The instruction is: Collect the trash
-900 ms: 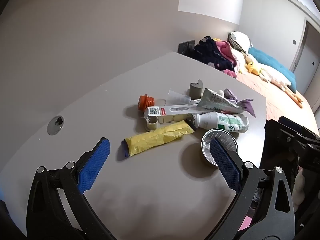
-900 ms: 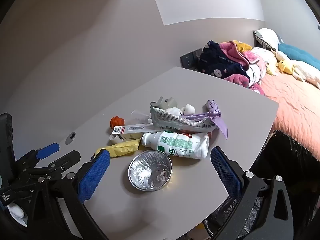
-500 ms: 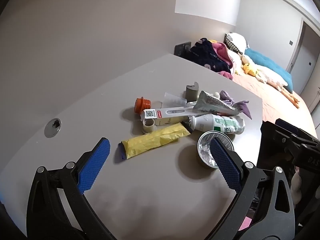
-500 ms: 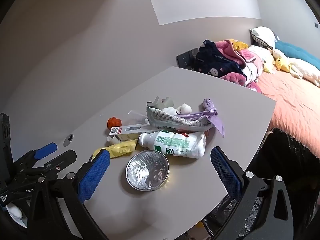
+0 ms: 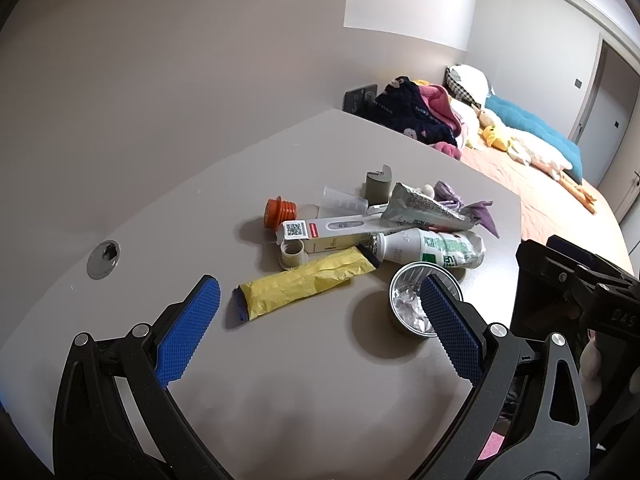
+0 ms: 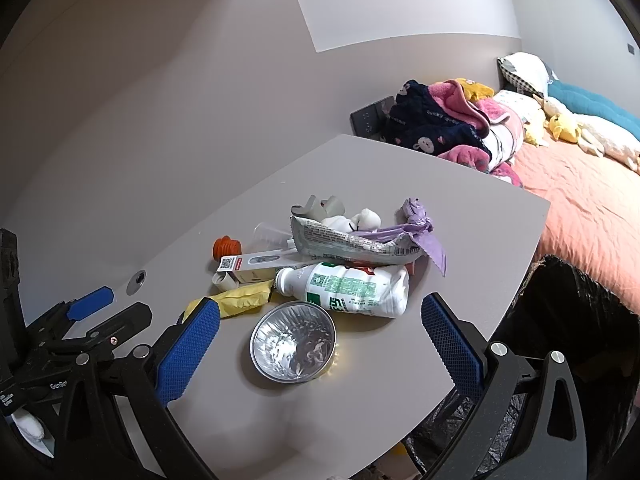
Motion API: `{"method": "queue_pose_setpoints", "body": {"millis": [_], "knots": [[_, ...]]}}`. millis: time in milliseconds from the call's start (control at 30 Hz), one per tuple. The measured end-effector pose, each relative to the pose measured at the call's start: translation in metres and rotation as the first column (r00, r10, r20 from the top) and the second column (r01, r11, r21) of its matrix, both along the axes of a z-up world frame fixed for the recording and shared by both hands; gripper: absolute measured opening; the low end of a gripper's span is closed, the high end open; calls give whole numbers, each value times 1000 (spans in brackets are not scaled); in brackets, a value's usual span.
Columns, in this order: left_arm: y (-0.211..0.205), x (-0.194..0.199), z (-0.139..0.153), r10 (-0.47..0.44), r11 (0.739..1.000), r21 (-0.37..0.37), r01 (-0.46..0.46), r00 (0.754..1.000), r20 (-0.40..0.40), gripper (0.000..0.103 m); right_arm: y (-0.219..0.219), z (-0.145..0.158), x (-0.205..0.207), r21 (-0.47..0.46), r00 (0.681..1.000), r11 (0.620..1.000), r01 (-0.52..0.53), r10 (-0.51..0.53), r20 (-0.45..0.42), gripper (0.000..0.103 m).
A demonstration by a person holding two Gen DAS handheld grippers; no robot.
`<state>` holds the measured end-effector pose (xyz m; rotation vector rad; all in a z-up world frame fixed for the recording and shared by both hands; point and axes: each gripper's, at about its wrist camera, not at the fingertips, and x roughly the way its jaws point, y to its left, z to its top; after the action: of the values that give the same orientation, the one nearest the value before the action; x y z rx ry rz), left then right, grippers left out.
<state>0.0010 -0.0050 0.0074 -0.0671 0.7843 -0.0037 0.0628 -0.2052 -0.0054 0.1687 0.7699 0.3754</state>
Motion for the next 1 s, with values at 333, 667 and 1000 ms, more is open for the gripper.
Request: {"method": "queue_pose_setpoints", "body": {"millis": [333,667,1000], "knots": [[0,1,0,-5,1000,4,5,1000,-2,97,0,0,1,-2,1000,1000,0,0,0,100],[-2,0,0,-15,1000,9,15,1000,-1,97,2,-2,3,-3,1000,1000,1,-1,-5,100],[-3,0,0,-24,1000,16,24,1000,-2,97,4,-4,4,-1,1000,1000,-3,3,-8,100]]}}
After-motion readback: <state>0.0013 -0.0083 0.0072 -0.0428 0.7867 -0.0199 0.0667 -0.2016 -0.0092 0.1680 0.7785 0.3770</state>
